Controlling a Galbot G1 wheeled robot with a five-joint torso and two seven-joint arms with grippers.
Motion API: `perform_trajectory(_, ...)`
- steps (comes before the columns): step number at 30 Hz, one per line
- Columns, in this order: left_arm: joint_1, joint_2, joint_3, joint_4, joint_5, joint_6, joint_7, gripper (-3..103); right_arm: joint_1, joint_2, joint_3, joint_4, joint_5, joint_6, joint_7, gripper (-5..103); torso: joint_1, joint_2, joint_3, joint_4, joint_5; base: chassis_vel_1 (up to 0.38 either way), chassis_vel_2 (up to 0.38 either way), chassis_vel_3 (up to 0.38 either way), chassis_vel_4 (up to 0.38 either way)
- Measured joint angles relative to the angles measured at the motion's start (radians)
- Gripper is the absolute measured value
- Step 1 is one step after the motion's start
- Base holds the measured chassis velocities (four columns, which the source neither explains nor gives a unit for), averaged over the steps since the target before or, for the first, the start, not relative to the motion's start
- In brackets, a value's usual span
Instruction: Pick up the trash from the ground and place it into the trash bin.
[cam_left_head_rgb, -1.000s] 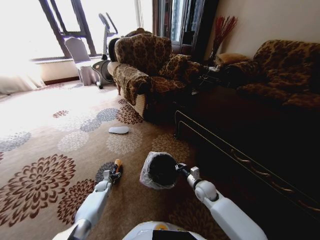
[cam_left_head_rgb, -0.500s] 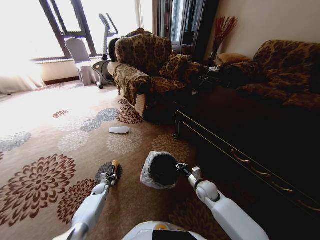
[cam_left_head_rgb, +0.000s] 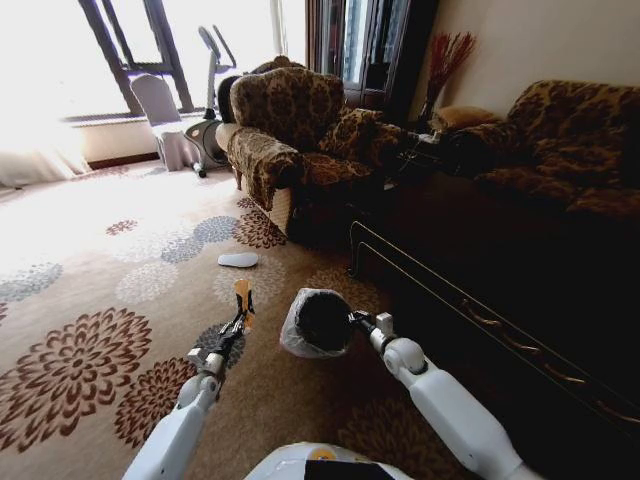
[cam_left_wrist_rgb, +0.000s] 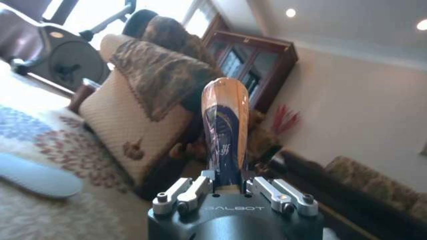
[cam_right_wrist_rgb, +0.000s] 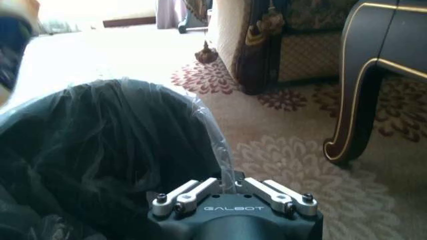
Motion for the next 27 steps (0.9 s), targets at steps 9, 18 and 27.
perform_trajectory(9, 0.084, 0.012, 0.045, -0.289, -0.009, 0.058, 0.136, 21, 0.163, 0.009, -0.141, -0.105, 0.038, -0.041, -0.006, 1, 0.000, 0.000, 0.000, 0.0002, 0.0002, 0.000, 0.000, 0.000, 0.000)
perform_trajectory(18, 0.066, 0.005, 0.120, -0.244, 0.117, 0.036, 0.186, 21, 0.188, -0.006, -0.174, -0.059, 0.105, -0.069, -0.004, 1, 0.000, 0.000, 0.000, 0.0001, 0.0002, 0.000, 0.000, 0.000, 0.000)
perform_trajectory(27, 0.047, -0.001, 0.150, -0.207, 0.276, 0.004, 0.104, 33, 0.162, -0.032, -0.185, 0.028, 0.128, -0.081, 0.002, 1, 0.000, 0.000, 0.000, 0.0000, 0.0003, 0.000, 0.000, 0.000, 0.000)
